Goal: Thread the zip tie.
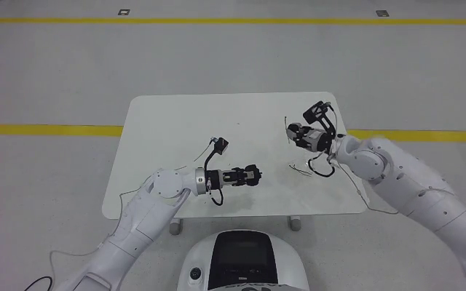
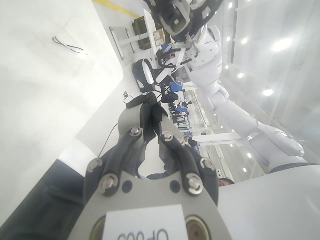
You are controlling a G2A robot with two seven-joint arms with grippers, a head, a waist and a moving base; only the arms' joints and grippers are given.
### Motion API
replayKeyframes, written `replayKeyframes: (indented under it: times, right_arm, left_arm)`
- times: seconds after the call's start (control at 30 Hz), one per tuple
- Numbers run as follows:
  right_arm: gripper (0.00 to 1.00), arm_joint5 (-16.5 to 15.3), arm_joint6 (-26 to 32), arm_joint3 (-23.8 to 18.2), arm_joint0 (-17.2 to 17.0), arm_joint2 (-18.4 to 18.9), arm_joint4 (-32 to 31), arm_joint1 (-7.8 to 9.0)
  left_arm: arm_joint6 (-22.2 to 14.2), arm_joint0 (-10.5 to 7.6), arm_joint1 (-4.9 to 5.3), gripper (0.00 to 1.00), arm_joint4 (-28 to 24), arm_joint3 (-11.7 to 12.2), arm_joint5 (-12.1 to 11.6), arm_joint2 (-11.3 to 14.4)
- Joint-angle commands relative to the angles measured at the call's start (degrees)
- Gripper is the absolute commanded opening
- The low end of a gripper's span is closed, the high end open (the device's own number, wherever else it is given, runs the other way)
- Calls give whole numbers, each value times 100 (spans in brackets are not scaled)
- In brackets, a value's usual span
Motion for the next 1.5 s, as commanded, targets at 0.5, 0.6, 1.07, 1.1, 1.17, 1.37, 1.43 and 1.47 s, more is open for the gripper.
replayKeyframes:
  times: [0.5, 0.6, 1.07, 1.1, 1.17, 1.37, 1.43, 1.47]
  right_arm:
    - [0, 174, -1174, -329, -486, 185, -232, -18]
    - [0, 415, -2093, -345, -839, 295, -410, -45]
    - [0, 807, -3809, -502, -1621, 415, -1061, -368]
    - [0, 807, -3809, -502, -1621, 415, -1061, -368]
    - [0, 807, -3809, -502, -1621, 415, -1061, -368]
    - [0, 807, -3809, -502, -1621, 415, -1061, -368]
    - [0, 744, -3874, -573, -1666, 446, -926, -382]
    - [0, 673, -3956, -601, -1720, 487, -844, -393]
  left_arm:
    - [0, 0, 0, 0, 0, 0, 0, 0]
    - [0, 0, 0, 0, 0, 0, 0, 0]
    - [0, 0, 0, 0, 0, 0, 0, 0]
    - [0, 0, 0, 0, 0, 0, 0, 0]
    - [0, 0, 0, 0, 0, 0, 0, 0]
    - [0, 0, 0, 0, 0, 0, 0, 0]
    - [0, 0, 0, 0, 0, 0, 0, 0]
    - [0, 0, 0, 0, 0, 0, 0, 0]
